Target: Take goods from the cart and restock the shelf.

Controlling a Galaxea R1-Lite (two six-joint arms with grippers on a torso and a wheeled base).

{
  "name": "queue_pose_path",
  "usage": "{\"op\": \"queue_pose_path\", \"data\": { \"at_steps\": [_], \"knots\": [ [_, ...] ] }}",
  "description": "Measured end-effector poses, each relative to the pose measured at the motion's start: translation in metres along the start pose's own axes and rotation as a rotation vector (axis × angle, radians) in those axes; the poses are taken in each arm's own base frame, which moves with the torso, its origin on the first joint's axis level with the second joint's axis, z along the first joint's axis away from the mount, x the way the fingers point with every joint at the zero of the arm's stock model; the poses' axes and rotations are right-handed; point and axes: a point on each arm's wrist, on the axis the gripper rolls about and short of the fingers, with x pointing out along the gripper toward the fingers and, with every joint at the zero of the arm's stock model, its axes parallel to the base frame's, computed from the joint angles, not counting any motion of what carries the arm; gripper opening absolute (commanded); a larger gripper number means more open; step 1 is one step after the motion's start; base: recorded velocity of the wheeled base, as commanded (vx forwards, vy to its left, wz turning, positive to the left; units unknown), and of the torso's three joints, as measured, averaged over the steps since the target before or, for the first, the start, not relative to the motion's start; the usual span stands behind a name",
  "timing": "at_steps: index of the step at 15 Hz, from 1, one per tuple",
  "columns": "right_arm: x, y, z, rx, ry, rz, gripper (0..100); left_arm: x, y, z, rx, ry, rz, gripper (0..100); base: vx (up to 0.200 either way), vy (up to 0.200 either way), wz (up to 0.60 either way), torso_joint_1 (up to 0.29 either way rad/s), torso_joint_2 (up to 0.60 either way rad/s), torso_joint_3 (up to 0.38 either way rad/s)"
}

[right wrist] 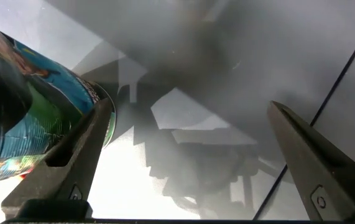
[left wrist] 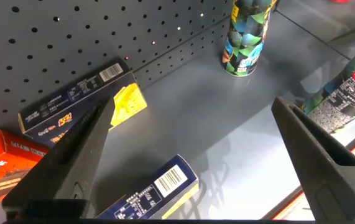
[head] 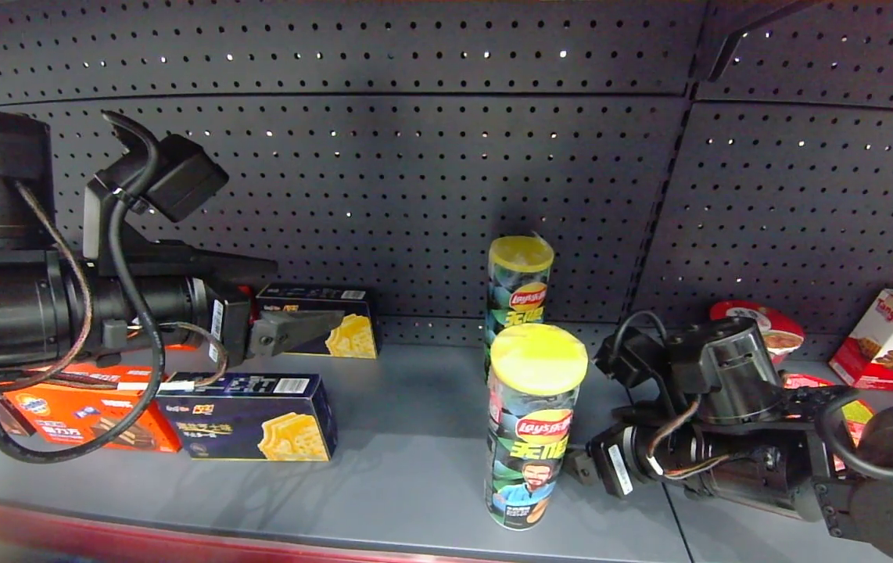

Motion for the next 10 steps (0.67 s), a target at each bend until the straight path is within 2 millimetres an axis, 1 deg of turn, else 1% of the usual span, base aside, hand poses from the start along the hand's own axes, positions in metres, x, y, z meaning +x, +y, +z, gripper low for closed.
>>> {"op": "queue_pose_path", "data": {
  "at_steps": [6, 8, 10],
  "knots": [
    [0.002, 0.002, 0.000, 0.000, 0.003, 0.003, 100, 0.000, 0.000, -0.002, -0.002, 0.007, -0.002, 100, 0.000, 0.000, 0.00, 0.000, 0.00, 0.000],
    [-0.002, 0.001, 0.000, 0.005, -0.004, -0.004, 100, -0.001, 0.001, -0.004, -0.006, 0.010, 0.007, 100, 0.000, 0.000, 0.00, 0.000, 0.00, 0.000],
    [-0.012, -0.002, 0.004, 0.012, -0.033, -0.013, 100, -0.003, 0.002, -0.006, -0.008, 0.011, 0.011, 100, 0.000, 0.000, 0.00, 0.000, 0.00, 0.000]
  ]
}}
